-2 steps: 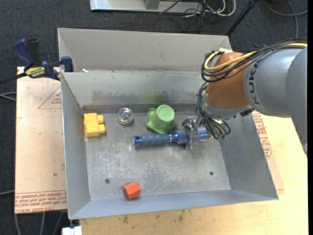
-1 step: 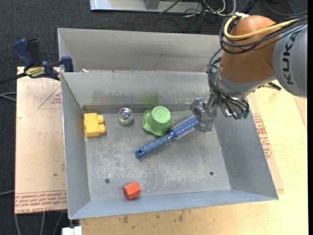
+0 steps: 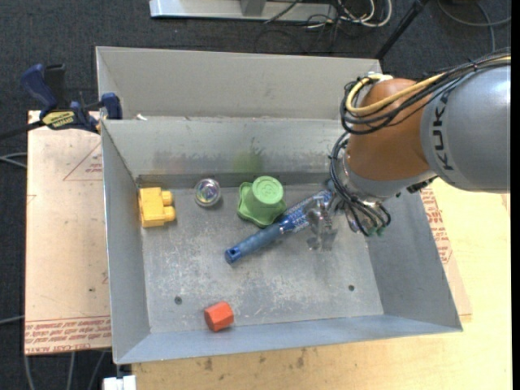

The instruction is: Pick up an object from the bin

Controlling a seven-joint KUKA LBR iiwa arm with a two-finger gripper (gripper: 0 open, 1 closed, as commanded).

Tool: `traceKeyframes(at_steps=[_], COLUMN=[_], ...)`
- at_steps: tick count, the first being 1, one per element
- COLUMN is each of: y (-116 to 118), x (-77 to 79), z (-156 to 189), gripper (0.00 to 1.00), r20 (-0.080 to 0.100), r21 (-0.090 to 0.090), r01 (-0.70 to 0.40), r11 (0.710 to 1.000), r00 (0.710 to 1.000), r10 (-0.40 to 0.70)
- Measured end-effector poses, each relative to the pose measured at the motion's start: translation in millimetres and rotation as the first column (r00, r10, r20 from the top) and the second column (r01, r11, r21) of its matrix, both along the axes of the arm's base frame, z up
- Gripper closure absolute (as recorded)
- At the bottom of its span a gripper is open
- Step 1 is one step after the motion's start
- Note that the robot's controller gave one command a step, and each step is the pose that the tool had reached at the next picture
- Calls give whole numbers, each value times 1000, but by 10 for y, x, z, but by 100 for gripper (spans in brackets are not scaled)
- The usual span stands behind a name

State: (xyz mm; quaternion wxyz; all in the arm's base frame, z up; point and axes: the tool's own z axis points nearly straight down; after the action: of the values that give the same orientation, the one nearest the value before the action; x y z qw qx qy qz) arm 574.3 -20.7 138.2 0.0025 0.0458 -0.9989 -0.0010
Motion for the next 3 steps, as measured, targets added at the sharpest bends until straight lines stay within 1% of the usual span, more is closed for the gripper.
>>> traceKeyframes(at_steps=[1, 2, 3], y=[633, 604, -568], x=[360, 353, 392], z=[-209, -206, -423], gripper=[100, 0, 0], r20=[6, 5, 9], r21=[2, -2, -3], r01=[436, 438, 185], r11=[900, 899, 983], r00=[900, 899, 983], r10=[-436, -438, -185])
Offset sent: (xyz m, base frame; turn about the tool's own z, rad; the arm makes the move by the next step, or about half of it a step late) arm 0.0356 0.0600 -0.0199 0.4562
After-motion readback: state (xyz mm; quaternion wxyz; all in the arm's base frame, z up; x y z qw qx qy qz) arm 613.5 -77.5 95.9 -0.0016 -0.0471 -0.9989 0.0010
